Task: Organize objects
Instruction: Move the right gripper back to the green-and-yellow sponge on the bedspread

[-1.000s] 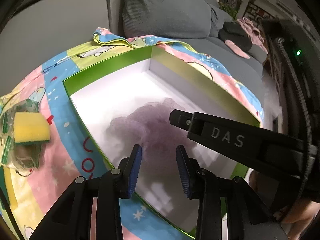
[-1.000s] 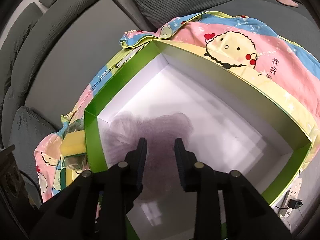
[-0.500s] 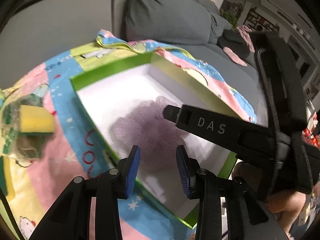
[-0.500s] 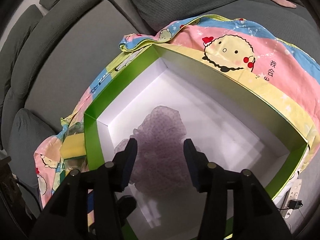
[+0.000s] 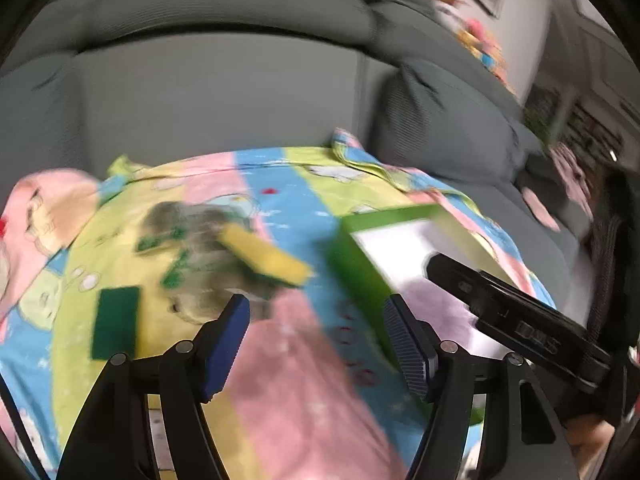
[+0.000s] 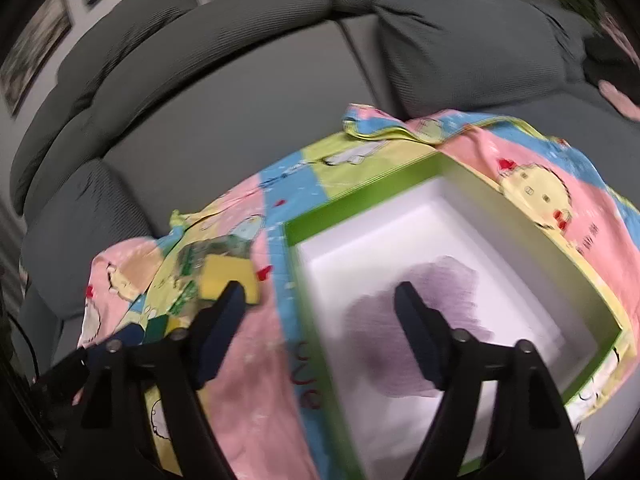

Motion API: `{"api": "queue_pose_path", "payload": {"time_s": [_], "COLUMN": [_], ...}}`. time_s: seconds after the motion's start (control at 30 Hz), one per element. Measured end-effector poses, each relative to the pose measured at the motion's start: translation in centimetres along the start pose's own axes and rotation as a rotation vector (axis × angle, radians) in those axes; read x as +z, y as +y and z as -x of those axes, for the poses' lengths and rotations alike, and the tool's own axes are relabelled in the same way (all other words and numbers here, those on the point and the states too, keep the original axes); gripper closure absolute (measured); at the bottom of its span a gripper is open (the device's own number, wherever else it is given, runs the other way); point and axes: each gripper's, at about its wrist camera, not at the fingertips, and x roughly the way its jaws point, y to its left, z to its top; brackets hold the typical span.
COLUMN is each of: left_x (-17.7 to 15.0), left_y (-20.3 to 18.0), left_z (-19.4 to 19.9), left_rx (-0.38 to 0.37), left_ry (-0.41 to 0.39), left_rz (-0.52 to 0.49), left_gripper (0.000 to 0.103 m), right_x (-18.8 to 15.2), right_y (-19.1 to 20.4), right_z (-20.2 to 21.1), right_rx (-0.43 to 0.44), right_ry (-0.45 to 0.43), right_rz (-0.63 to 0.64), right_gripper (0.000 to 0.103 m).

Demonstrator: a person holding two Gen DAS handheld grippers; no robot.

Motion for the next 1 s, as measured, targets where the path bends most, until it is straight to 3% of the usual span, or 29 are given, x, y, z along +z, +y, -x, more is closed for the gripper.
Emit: {"api": "queue_pose_path", "payload": {"time_s": [0.23, 0.47, 0.6, 0.67, 0.73, 0.9, 1.0], "left_x": [-1.0, -2.5, -3.0, -3.3, -3.7, -4.8, -5.0], "left_y": [8.7, 15.5, 18.0, 18.6, 19.2, 20.4, 20.4], "left_z": [0.2, 0.3, -1.4, -1.9, -2.4, -3.2, -3.5], "left_rx": [0.095, 0.196, 0.156, 0.127, 0.112, 0.053, 0.027], "left_ry": [0.003, -0.007, 0.042, 0.061, 0.077, 0.1, 0.119], "left_rz": [0.215, 0.383, 0.458, 0.484, 0.503, 0.572, 0.573], "left_gripper": [0.033, 0.033, 0.033, 0.033, 0.033, 0.033, 0.033], "right_x": [-0.7, -1.0, -1.2, -1.2, -1.4, -3.2, -4.2], "right_y": [5.7, 11.4, 15.2, 16.7, 17.8, 19.2, 19.7], "right_z": [-1.4, -4.1, -6.5, -7.9, -9.4, -14.0, -15.6], "right_rx": [0.064, 0.246, 0.265, 0.297, 0.31, 0.282, 0.281], "right_ry": [0.052, 0.167, 0.254, 0.296, 0.328, 0.421, 0.465], "right_rz": [0.102, 0.091, 0.136, 0.143, 0.14, 0.123, 0.106], "right_gripper": [0.023, 0.023, 0.031, 0.047, 0.052, 0.052, 0.062]}}
